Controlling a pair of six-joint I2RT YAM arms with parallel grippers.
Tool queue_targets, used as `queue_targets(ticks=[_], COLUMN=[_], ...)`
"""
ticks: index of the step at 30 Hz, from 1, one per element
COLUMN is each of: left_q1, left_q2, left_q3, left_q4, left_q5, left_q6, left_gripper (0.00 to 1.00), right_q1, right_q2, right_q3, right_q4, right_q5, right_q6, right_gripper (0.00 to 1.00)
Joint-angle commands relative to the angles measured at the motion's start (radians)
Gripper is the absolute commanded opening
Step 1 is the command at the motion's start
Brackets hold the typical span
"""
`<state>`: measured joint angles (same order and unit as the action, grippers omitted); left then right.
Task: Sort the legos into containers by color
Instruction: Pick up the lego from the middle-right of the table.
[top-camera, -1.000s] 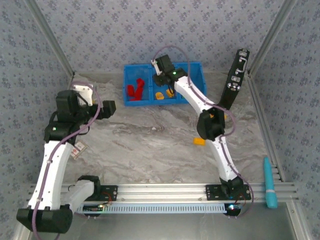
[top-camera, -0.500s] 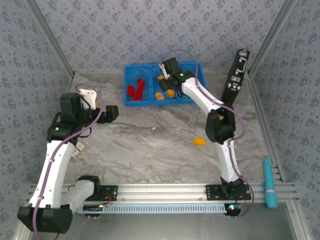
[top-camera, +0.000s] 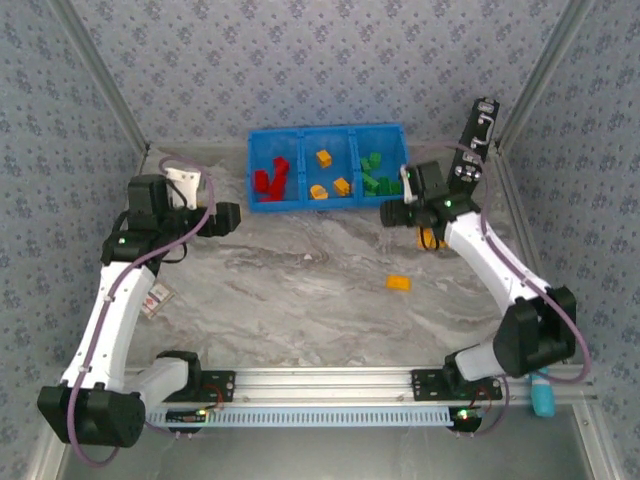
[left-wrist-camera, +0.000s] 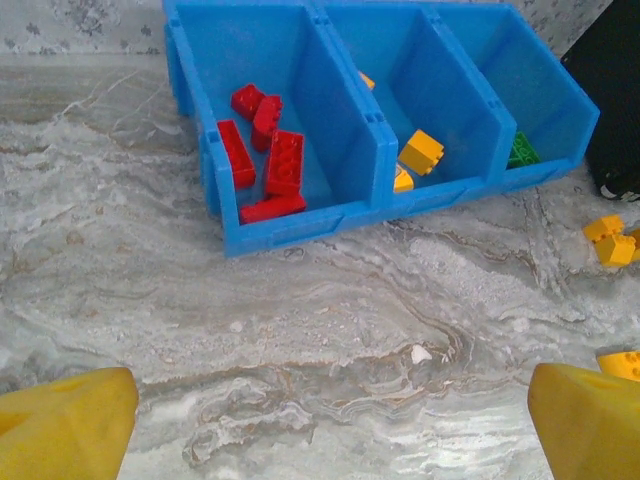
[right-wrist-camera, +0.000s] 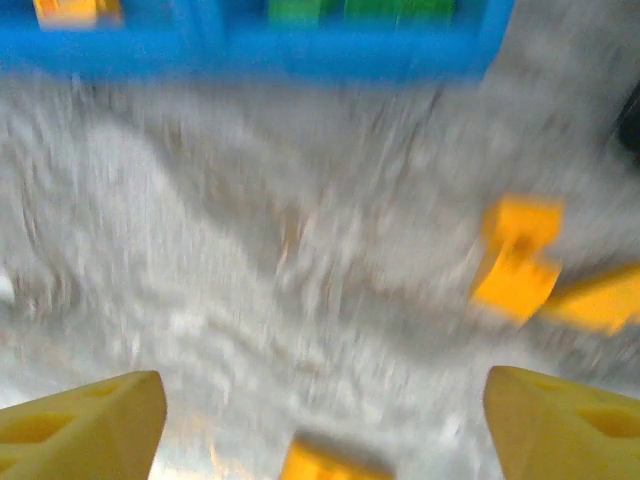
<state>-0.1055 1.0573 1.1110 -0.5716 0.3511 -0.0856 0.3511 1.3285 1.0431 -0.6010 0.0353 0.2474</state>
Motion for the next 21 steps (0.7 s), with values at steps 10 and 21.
queue_targets(ticks=[10,21], left_q1=[-0.022,-0.049], left_q2=[0.062,0.071], left_q3=[0.066,0.059], left_q4=[0.017,0.033], left_q5=[-0.011,-0.073], left_q6=[0.03,0.046], left_gripper=[1.0,1.0], right_q1=[0.127,0.268], right_q2=[-0.494,-0.347], right_q3=[-0.453,-0.44], right_q4=[-0.074,-0.012], right_q5=[0.149,0.275], right_q6=[1.003,1.626], right_gripper=[0.92,0.91])
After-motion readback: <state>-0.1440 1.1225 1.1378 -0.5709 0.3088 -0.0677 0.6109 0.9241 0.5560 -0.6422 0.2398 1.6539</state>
